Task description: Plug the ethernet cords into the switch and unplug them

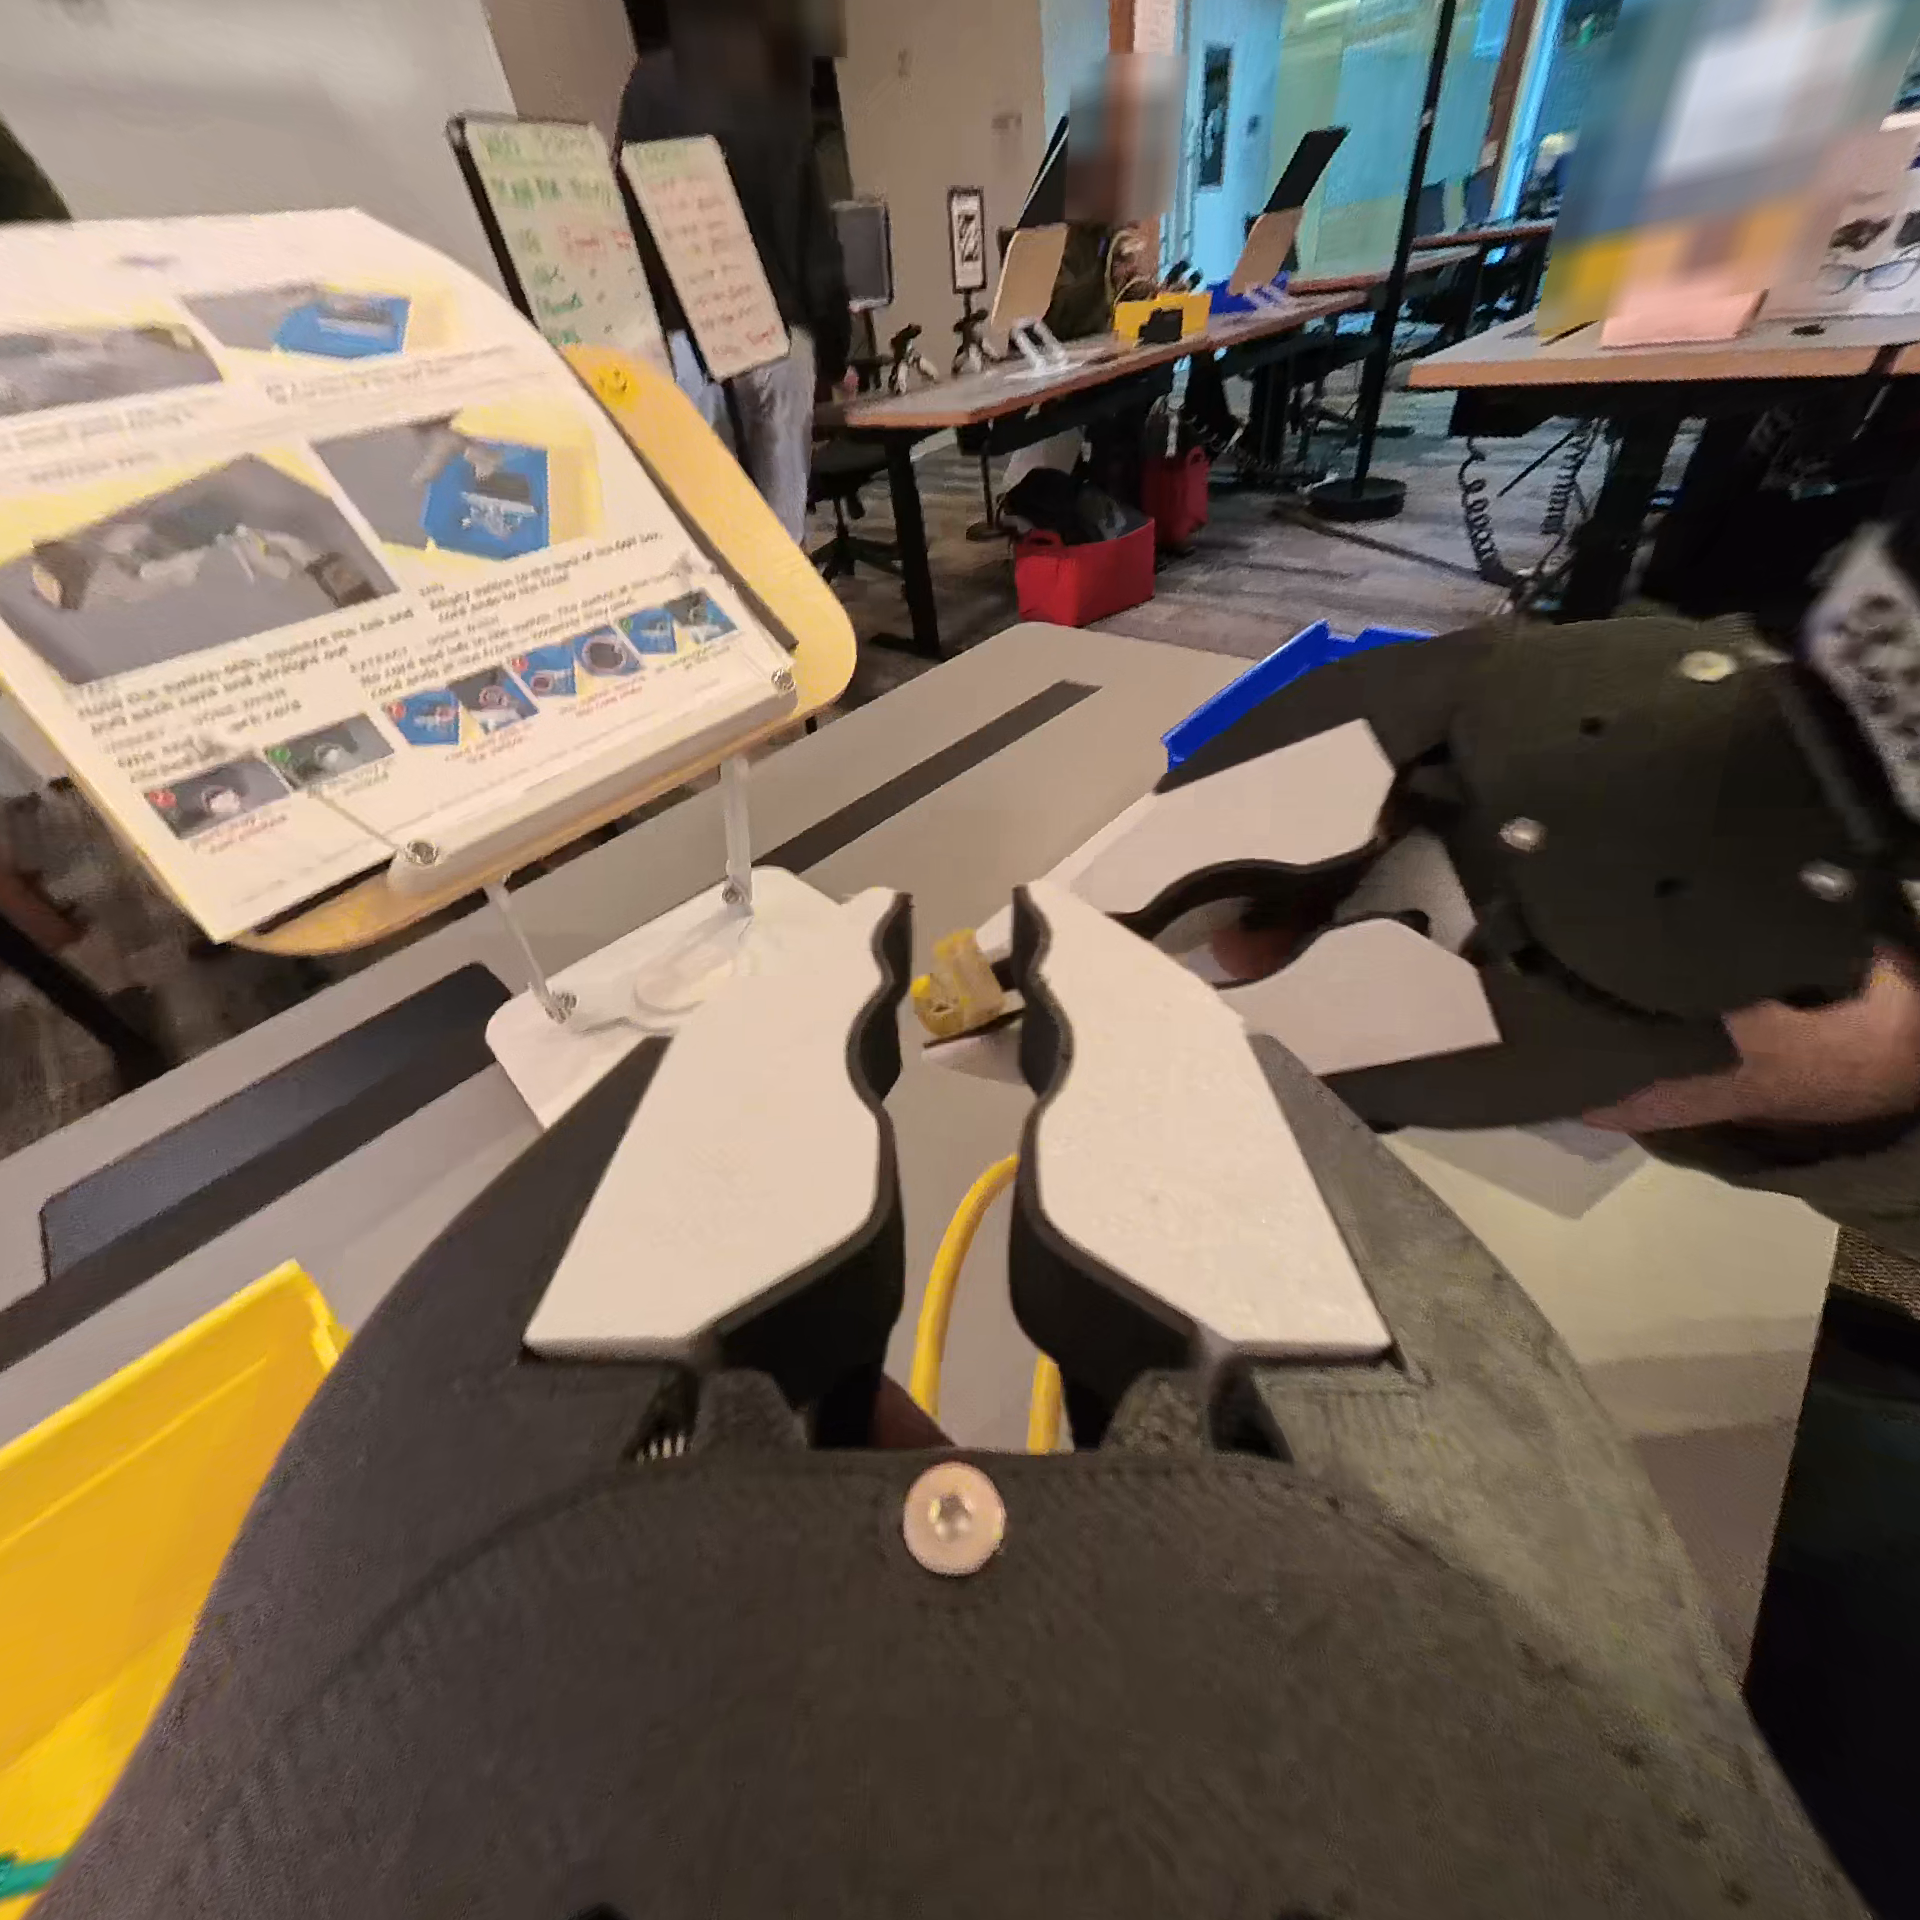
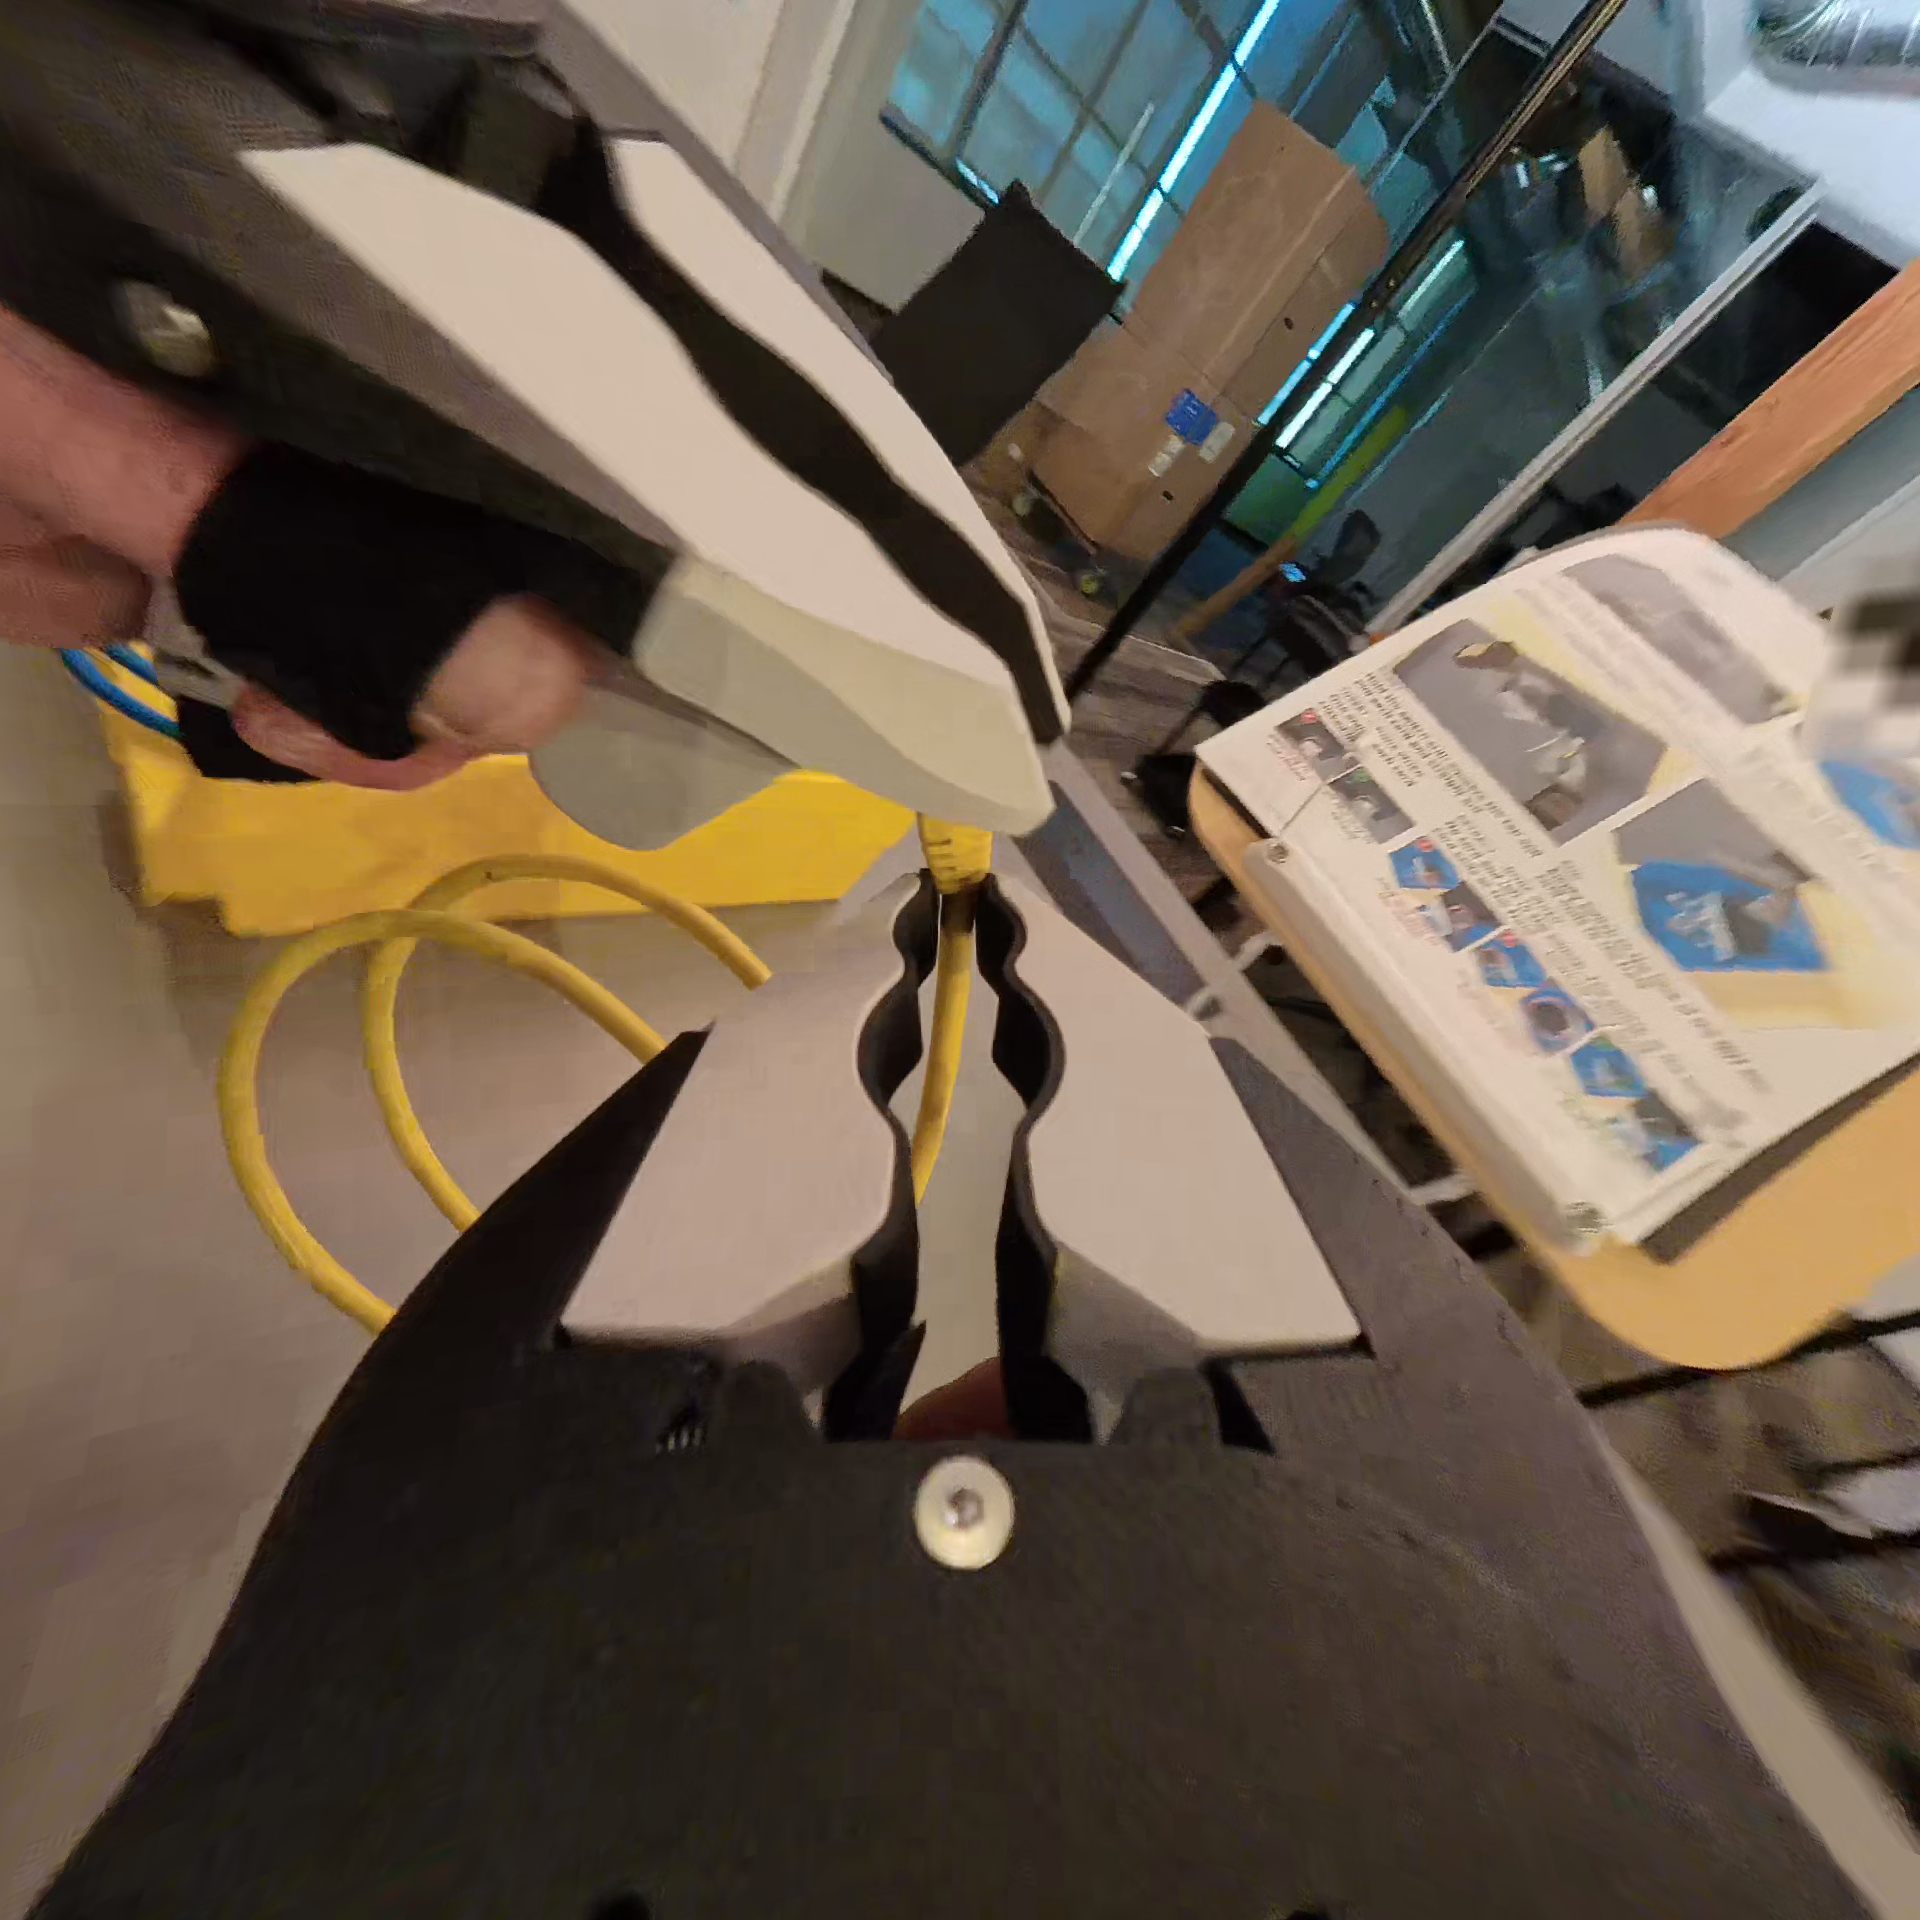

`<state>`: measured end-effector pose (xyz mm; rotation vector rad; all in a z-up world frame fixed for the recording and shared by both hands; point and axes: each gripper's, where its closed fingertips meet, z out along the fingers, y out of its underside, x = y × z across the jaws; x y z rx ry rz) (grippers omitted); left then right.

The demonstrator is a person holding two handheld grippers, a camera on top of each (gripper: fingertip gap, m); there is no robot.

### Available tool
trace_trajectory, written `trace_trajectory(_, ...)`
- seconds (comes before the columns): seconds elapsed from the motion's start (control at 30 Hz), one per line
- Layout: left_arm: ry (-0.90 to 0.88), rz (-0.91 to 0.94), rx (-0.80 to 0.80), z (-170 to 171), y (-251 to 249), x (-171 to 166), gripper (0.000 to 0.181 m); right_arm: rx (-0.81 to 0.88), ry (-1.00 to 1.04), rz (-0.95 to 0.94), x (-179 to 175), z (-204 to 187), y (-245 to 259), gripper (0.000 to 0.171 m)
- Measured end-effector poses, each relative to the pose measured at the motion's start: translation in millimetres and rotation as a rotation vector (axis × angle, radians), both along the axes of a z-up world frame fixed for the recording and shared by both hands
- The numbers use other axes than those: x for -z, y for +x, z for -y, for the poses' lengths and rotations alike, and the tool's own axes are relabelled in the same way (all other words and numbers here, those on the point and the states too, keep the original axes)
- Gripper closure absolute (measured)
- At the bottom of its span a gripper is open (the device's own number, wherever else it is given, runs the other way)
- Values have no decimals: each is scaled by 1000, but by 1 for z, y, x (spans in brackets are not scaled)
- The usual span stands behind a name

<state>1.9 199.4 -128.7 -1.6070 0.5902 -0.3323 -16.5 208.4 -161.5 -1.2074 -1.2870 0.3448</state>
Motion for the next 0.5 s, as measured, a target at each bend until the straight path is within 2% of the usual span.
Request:
trace_trajectory(0.13,37,-26,58,5,-5,-12,143,-139,-228,-184,-5,1,5,168)
trace_trajectory(0.37,76,-88,178,17,-15,-29,139,-407,-544,-527,-27,4,23,168)
trace_trajectory(0.5,65,-36,228,12,-21,-27,139,-568,-690,-709,-49,10,35,168)
